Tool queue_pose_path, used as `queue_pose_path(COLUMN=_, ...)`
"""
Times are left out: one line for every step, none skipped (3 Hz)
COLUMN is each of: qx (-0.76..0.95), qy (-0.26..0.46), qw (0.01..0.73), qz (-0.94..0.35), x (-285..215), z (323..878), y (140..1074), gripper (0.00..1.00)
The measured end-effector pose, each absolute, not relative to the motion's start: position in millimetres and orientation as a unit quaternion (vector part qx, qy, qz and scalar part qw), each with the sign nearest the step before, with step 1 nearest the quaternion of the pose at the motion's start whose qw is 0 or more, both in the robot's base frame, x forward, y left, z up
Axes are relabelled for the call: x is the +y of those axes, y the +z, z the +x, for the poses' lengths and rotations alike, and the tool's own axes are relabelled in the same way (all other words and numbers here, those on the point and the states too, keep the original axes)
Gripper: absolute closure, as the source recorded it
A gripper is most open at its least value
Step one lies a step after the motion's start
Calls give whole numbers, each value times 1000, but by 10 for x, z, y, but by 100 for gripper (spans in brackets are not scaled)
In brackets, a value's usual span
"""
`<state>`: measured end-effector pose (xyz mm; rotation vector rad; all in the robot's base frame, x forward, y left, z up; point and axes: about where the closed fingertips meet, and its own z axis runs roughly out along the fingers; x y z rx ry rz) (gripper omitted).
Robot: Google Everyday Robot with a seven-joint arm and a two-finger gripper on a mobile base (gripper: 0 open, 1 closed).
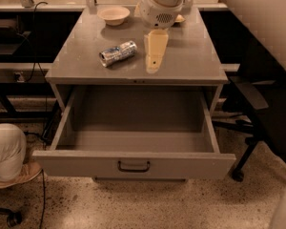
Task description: Place redbull can into top drawer
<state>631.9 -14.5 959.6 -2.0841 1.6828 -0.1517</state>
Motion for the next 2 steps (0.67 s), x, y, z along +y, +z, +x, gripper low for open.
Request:
queue_pose_path(qx=597, qy=-83, qw=195, qz=-774, x=-127, z=6685, y=9351, gripper=0)
queue_pose_path(qx=587, qy=-93, qw=177, qz=-785, x=-108, z=7049, y=9152, gripper=0)
